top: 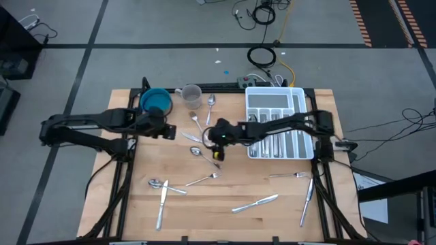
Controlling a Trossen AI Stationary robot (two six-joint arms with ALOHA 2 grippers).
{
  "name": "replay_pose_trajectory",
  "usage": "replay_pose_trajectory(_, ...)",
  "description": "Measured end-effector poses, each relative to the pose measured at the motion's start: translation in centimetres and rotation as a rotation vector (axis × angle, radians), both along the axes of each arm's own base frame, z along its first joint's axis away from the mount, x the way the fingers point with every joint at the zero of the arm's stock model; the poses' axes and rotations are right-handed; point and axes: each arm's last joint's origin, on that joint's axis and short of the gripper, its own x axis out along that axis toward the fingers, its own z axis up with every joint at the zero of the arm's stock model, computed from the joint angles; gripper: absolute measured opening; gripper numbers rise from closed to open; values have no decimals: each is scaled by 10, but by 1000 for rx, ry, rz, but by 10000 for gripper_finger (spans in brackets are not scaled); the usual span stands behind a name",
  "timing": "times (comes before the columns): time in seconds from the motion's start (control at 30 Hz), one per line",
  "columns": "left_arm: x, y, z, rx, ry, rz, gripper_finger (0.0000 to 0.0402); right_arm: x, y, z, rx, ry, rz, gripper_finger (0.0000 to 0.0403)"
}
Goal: Sort silverware
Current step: Put the table knife in the silverware tray
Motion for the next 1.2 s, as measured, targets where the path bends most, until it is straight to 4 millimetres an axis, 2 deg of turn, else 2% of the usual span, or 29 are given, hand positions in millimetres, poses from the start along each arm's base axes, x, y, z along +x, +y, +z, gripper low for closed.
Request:
replay_pose_trajectory(0.23, -18, -5, -1, 30, 105, -52, 136, 24, -5, -37, -6, 60, -59, 247)
replay_pose_trajectory(0.47, -19, -8, -1, 86, 140, -151, 136, 26, -6, -72, 114, 110, -225, 246)
replay_pose_trajectory(0.57, -18, -8, -1, 104, 147, -177, 136, 25, -6, -79, 175, 129, -305, 226)
replay_pose_trajectory(0.77, -18, -8, -1, 136, 166, -242, 136, 21, 0, -83, 191, 172, -369, 131)
replay_pose_trajectory(0.93, -19, -8, -1, 154, 182, -280, 136, 20, 4, -83, 196, 187, -378, 28)
replay_pose_trajectory(1.07, -21, -8, -2, 148, 207, -285, 136, 18, 10, -73, 234, 184, -373, 11)
replay_pose_trajectory(1.2, -23, -8, -3, 159, 228, -298, 136, 13, 19, -50, 263, 181, -336, 4)
